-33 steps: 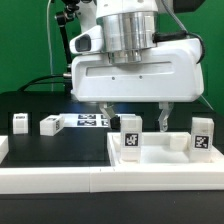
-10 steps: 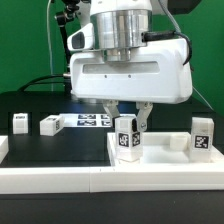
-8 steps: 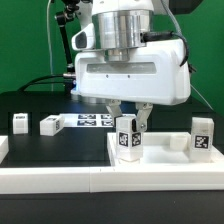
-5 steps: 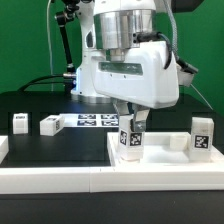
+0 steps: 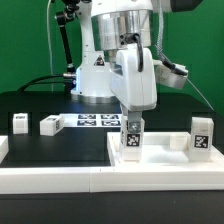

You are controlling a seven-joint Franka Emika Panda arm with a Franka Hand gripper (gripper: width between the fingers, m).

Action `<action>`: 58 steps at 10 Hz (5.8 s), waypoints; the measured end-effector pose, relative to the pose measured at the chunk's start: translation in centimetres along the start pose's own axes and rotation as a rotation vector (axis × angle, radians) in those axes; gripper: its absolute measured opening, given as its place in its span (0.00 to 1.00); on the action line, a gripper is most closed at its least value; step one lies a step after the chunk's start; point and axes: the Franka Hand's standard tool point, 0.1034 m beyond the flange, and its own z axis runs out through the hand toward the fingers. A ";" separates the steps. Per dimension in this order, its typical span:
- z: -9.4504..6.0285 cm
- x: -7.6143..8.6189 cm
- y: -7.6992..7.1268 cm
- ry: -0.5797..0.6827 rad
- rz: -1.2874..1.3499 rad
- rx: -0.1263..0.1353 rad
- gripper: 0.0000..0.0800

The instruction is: Assemble square table

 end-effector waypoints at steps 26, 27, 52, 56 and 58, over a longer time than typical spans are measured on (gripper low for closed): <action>-0.6 0.6 -0.2 0.006 -1.532 -0.113 0.36; -0.6 0.6 -0.2 0.008 -1.491 -0.113 0.36; -0.3 -0.2 -0.2 -0.009 -0.154 -0.005 0.80; -0.2 -0.1 -0.2 -0.010 -0.452 -0.005 0.81; -0.2 0.0 -0.1 0.008 -0.673 -0.021 0.81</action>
Offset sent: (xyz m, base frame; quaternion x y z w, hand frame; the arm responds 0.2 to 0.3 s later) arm 0.0020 -0.0086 0.0020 -0.0616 0.0086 -0.1385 0.9884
